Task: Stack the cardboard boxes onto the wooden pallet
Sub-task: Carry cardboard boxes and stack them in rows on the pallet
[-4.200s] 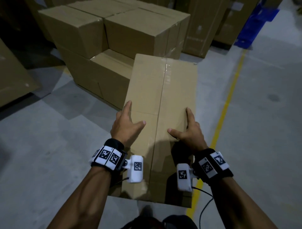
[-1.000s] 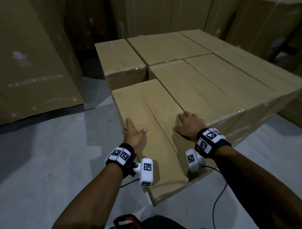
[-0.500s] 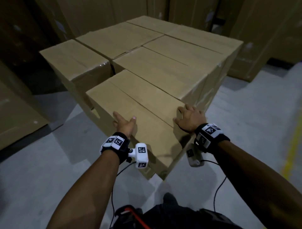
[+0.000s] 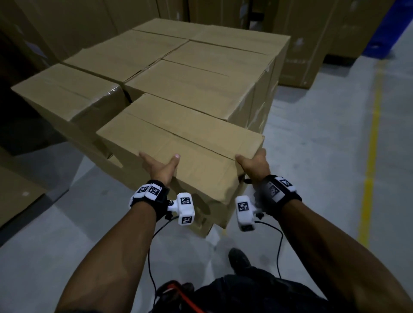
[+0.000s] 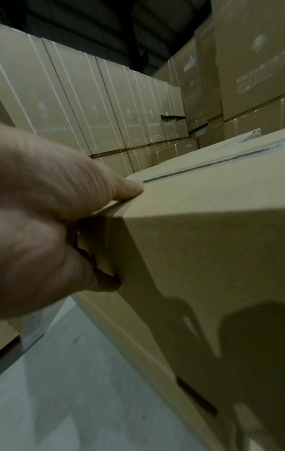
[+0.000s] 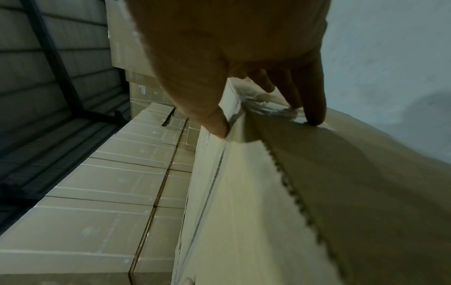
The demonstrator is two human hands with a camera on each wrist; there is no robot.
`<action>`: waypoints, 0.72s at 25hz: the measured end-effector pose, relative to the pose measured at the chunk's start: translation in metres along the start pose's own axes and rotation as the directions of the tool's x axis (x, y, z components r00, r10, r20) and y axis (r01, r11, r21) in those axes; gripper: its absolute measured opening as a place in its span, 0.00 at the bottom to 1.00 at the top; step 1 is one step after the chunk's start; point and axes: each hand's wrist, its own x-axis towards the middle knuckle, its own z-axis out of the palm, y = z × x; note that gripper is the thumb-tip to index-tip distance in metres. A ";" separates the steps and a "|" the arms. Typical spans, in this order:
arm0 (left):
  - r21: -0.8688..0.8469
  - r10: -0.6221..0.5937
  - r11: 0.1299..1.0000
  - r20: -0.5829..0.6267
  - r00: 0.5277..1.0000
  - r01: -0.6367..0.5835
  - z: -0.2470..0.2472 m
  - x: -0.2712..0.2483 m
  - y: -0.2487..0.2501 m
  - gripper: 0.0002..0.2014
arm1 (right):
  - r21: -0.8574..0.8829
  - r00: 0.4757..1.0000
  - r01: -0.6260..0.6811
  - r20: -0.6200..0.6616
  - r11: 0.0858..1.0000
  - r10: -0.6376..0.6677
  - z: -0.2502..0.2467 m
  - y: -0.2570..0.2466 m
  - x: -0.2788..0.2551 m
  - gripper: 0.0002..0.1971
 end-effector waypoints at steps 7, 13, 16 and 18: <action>0.049 0.063 0.997 -0.006 0.998 -0.062 0.002 -0.001 -0.002 0.51 | 0.023 0.999 -0.041 -0.001 0.999 0.041 0.004 -0.010 0.003 0.26; 0.037 0.133 0.991 -0.126 0.983 -0.129 0.007 0.007 -0.004 0.44 | 0.152 0.997 -0.046 0.065 0.987 0.036 0.017 -0.017 0.010 0.26; 0.012 0.138 0.990 -0.151 0.979 -0.138 0.006 0.012 -0.002 0.42 | 0.162 0.995 -0.044 0.094 0.986 0.029 0.025 -0.024 0.014 0.22; 0.010 0.139 0.990 -0.157 0.978 -0.139 0.003 0.015 0.000 0.42 | 0.122 0.996 -0.031 0.085 0.992 0.021 0.031 -0.028 0.016 0.26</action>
